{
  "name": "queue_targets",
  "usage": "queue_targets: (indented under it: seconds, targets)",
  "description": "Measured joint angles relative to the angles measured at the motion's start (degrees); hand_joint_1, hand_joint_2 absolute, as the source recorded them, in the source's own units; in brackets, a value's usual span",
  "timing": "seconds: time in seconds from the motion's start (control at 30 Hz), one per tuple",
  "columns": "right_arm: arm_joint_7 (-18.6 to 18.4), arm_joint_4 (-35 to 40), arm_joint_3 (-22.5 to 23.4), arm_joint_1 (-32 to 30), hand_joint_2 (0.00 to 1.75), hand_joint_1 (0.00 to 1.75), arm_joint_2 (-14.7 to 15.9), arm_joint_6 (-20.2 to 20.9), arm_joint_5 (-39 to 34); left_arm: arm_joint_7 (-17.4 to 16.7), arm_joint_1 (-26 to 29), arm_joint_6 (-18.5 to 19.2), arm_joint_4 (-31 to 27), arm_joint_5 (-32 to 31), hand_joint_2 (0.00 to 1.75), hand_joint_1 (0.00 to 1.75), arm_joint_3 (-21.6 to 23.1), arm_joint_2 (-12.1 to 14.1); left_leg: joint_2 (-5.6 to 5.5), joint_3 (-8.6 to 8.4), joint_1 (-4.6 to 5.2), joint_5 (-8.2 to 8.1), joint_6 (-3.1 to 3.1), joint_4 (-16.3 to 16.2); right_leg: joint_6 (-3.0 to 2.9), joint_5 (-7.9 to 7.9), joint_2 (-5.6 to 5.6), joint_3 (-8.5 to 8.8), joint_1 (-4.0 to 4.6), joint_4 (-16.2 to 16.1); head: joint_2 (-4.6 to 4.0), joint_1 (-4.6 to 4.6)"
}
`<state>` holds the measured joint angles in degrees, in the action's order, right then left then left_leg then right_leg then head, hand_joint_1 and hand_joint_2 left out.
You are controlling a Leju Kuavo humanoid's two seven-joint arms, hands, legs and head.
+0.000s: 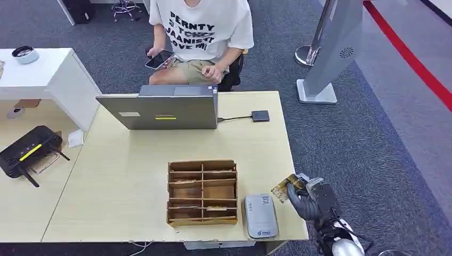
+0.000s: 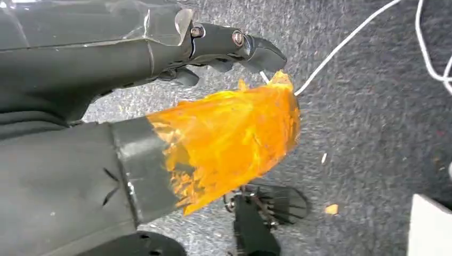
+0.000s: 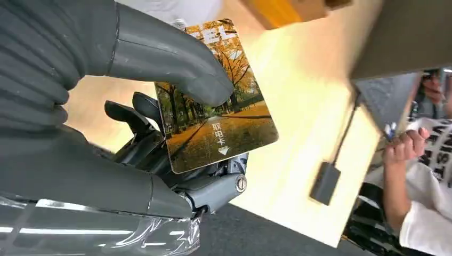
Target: Pass the card to the sensor for recognition and then transmit it.
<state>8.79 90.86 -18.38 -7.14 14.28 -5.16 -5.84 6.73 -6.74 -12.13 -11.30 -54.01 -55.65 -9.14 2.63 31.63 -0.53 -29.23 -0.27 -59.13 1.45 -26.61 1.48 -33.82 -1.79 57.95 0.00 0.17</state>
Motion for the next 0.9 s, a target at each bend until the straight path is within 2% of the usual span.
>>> queue_targets:
  seconds: [0.17, 0.27, 0.57, 0.9]
  targets:
    - [-1.3, 1.4, -0.6, -1.8, 1.75, 1.75, 3.4, 0.1, 1.0, 0.3, 0.8, 0.0, 0.0, -0.3, 0.00, 0.00, 0.4, -0.7, 0.02, 0.00, 0.00, -0.02, 0.01, 0.0, 0.00, 0.00, -0.02, 0.00, 0.00, 0.0, 0.00, 0.00]
    - [-2.6, 1.4, -1.5, -1.7, 1.75, 1.75, 4.3, 1.1, 1.2, -0.3, 0.9, 0.0, 0.0, -1.2, 0.00, 0.00, 1.0, -0.7, 0.02, 0.00, -0.02, -0.02, 0.01, 0.0, 0.00, 0.00, -0.02, 0.01, 0.01, 0.0, 0.00, 0.00]
    - [-3.3, -1.6, -7.6, 1.5, 1.75, 1.75, 4.3, 5.7, 1.0, -2.6, 1.2, -0.3, 0.0, -3.1, 0.00, 0.00, 2.6, -0.7, 0.02, -0.01, -0.04, 0.01, -0.01, 0.0, -0.01, 0.01, -0.02, 0.03, 0.03, 0.0, 0.00, 0.00]
    - [-3.6, -5.7, -15.0, 8.1, 1.75, 1.75, 2.3, 8.9, 0.4, -3.7, 1.0, 0.1, 0.0, -4.6, 0.00, 0.00, 4.2, -0.8, 0.01, -0.03, -0.03, 0.03, 0.01, 0.0, 0.00, 0.01, -0.01, 0.03, 0.02, 0.0, 0.00, 0.00]
